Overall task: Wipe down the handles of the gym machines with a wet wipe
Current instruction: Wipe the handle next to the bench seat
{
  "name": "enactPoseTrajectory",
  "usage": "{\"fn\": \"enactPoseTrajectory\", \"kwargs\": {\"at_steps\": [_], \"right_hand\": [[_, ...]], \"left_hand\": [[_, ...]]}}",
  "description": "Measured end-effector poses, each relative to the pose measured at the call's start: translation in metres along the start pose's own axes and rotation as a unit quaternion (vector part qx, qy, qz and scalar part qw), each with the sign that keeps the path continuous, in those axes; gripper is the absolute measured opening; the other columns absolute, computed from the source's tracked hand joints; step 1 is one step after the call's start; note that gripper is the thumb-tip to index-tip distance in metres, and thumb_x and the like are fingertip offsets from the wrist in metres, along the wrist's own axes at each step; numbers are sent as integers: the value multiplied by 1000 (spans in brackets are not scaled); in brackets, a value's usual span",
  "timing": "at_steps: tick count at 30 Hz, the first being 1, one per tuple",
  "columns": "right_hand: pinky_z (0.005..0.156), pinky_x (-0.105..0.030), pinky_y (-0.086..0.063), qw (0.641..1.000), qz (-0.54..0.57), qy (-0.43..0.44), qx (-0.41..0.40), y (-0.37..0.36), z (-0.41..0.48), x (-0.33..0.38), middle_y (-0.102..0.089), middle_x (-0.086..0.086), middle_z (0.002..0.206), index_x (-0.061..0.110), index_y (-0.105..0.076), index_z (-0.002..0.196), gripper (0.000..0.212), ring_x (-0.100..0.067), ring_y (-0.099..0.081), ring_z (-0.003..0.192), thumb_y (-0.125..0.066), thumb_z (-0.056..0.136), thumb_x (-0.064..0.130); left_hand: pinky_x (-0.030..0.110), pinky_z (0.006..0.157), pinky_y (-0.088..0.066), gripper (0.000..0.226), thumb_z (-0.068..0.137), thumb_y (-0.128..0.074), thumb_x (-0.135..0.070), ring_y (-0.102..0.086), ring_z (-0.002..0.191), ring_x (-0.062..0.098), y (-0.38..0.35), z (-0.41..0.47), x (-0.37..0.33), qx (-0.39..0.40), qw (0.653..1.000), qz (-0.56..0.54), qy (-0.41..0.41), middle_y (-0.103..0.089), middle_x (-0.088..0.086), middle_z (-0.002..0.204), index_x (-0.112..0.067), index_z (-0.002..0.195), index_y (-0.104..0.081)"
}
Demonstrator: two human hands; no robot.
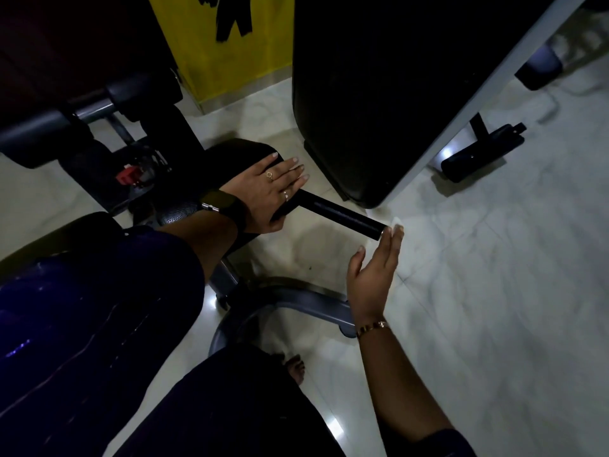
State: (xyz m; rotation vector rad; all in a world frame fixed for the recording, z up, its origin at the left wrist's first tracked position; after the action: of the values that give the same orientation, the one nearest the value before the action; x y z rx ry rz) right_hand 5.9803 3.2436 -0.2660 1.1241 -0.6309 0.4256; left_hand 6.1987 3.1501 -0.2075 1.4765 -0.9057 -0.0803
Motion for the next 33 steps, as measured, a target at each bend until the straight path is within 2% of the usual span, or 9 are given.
{"fn": "enactPoseTrajectory", "kwargs": {"at_steps": [3,6,11,13,17,22,24,28,33], "right_hand": [[106,-6,-25,996,65,-46,-45,1,25,-3,-45,-19,142,-2,-51,132,44,-28,-44,130,-49,97,24],[82,3,-37,977,151,-142,-55,0,43,-12,-58,-14,127,1,-57,128,40,-23,-57,111,-62,94,21],[94,-9,-42,915,239,-292,-142,1,25,-14,-60,-19,127,-5,-54,130,46,-25,-58,118,-68,88,10],[93,-3,-39,920,223,-270,-178,0,16,-2,-59,-23,126,-10,-53,128,45,-25,-57,116,-66,87,0],[104,-17,-39,938,206,-229,-158,-7,18,3,-50,-22,137,-8,-45,136,51,-24,-50,126,-64,89,0],[83,2,-37,921,229,-293,-113,-6,32,-15,-58,-16,131,1,-50,136,50,-23,-58,117,-64,92,20],[82,-3,-38,911,233,-316,-124,-6,28,-19,-62,-18,124,-2,-54,132,48,-27,-60,114,-65,92,22],[84,1,-35,907,202,-331,-166,3,15,-11,-61,-22,125,-6,-53,131,42,-31,-59,115,-63,91,4],[93,1,-36,945,151,-230,-177,7,10,4,-58,-24,128,-9,-53,128,35,-32,-58,117,-50,93,-8]], "left_hand": [[47,122,0,85,90,-25,-57,-1,151,27,-1,-1,0,0,1000,-2,-3,-8,11,163,-10,155,2],[46,122,0,84,89,-24,-56,-4,151,27,2,-2,0,-3,1000,0,-2,-10,10,163,-11,156,-1],[47,122,-2,84,89,-24,-56,-4,151,26,1,0,0,-6,1000,-5,-3,-11,10,163,-11,156,-2],[46,122,-2,84,89,-24,-56,-4,151,26,1,0,0,-6,1000,-4,-5,-10,10,163,-11,156,-2],[46,122,-1,82,90,-22,-55,-3,151,26,2,-1,0,-10,1000,0,-5,-9,11,163,-11,156,-1],[46,122,-2,83,89,-21,-56,-4,151,27,1,-2,0,-2,1000,7,-2,-10,11,163,-10,156,-1],[47,122,-4,83,88,-22,-55,-7,150,28,2,-2,0,-10,1000,6,-3,-15,11,162,-10,156,-5],[46,121,-5,82,87,-21,-53,-12,150,27,2,-2,1,-16,1000,2,0,-20,11,161,-10,156,-10],[46,122,-3,83,89,-23,-54,-5,151,27,3,-1,0,-3,1000,5,-3,-11,10,163,-11,156,-2]]}}
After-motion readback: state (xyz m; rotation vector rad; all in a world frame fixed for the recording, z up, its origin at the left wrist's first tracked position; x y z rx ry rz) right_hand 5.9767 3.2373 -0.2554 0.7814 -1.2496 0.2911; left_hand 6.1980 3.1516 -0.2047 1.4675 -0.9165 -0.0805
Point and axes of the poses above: each hand's wrist, its own z-axis towards the middle knuckle, its own y-axis out of the back of the hand, x = y × z, the point moved 4 cm from there along z, towards the middle knuckle
